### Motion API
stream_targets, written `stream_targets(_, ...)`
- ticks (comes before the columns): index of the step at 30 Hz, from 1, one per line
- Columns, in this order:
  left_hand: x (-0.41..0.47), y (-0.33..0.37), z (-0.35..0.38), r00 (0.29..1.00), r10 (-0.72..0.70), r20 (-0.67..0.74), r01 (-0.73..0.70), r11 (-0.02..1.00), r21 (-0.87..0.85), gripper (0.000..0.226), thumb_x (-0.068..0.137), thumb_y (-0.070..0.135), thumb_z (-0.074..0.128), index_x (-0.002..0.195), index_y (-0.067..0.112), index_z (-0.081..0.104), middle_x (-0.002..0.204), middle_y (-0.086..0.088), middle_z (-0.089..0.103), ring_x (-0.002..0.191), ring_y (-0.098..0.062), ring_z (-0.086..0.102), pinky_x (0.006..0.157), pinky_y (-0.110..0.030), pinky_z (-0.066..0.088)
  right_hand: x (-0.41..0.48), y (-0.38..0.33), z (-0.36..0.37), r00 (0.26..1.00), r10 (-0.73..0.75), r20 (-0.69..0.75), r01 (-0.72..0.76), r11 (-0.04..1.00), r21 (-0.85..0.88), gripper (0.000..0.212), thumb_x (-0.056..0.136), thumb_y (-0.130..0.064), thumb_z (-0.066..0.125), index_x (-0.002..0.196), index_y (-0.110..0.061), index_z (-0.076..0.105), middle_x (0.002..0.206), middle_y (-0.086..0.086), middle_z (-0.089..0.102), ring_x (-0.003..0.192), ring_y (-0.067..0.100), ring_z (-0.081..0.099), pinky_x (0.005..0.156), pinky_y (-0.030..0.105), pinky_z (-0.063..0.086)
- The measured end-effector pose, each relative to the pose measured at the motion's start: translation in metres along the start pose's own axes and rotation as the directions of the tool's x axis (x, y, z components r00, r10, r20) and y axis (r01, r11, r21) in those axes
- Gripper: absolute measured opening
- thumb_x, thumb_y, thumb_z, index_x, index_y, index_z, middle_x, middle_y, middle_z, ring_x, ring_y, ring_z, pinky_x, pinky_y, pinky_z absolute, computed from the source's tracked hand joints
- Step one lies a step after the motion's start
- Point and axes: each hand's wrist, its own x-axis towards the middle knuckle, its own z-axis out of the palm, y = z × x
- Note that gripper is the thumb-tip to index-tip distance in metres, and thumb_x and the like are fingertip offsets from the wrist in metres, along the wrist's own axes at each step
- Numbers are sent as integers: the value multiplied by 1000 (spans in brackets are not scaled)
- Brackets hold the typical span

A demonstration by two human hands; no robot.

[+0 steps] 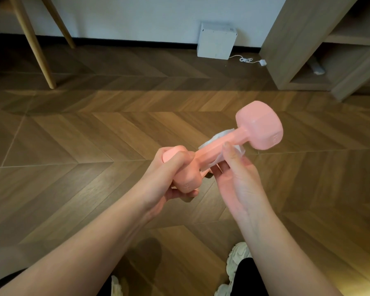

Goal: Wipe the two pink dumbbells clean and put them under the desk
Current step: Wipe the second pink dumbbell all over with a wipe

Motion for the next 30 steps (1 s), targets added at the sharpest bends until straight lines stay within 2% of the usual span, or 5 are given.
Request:
stream_targets(13, -8, -11, 12, 998, 5, 70, -13, 992, 123, 50, 66, 36, 67, 113, 24, 54, 107, -6, 63, 83, -21, 68, 64, -38, 60, 3, -5, 8, 987, 43, -153, -10, 978, 209, 59, 72, -37, 72, 126, -21, 55, 109, -2, 75, 97, 14, 73, 85, 35, 52)
stream_targets(18, -7, -20, 16, 963, 268, 15, -252, 885, 391, 60, 58, 42, 78, 109, 39, 46, 97, 18, 60, 81, -2, 63, 67, -33, 59, 10, -2, 0, 958, 142, -249, -45, 933, 357, 32, 72, -37, 81, 65, -20, 54, 61, -5, 52, 55, 14, 51, 70, 32, 47)
stream_targets(23, -5, -29, 10, 893, 403, 201, -444, 709, 548, 70, 63, 49, 81, 119, 44, 39, 109, 31, 49, 99, 3, 56, 76, -22, 53, 12, -7, -4, 944, 161, -289, -27, 908, 419, 46, 78, -34, 76, 55, -21, 39, 55, -5, 35, 54, 15, 36, 73, 33, 37)
stream_targets(26, -3, -20, 10, 983, 80, 164, -115, 970, 217, 62, 65, 59, 70, 118, 35, 50, 117, 7, 61, 94, -7, 67, 65, -26, 57, 11, -10, -4, 948, 103, -302, 27, 917, 397, 44, 84, -29, 73, 53, -22, 43, 55, -7, 33, 49, 12, 34, 63, 27, 38)
stream_targets(30, -5, -15, 5, 910, -268, 315, 265, 963, 52, 69, 79, 69, 61, 122, 15, 64, 105, -25, 67, 86, -34, 68, 61, -38, 60, 8, -8, 0, 965, 92, -244, 6, 927, 374, 29, 80, -33, 78, 70, -18, 56, 66, -5, 55, 58, 14, 51, 78, 29, 39)
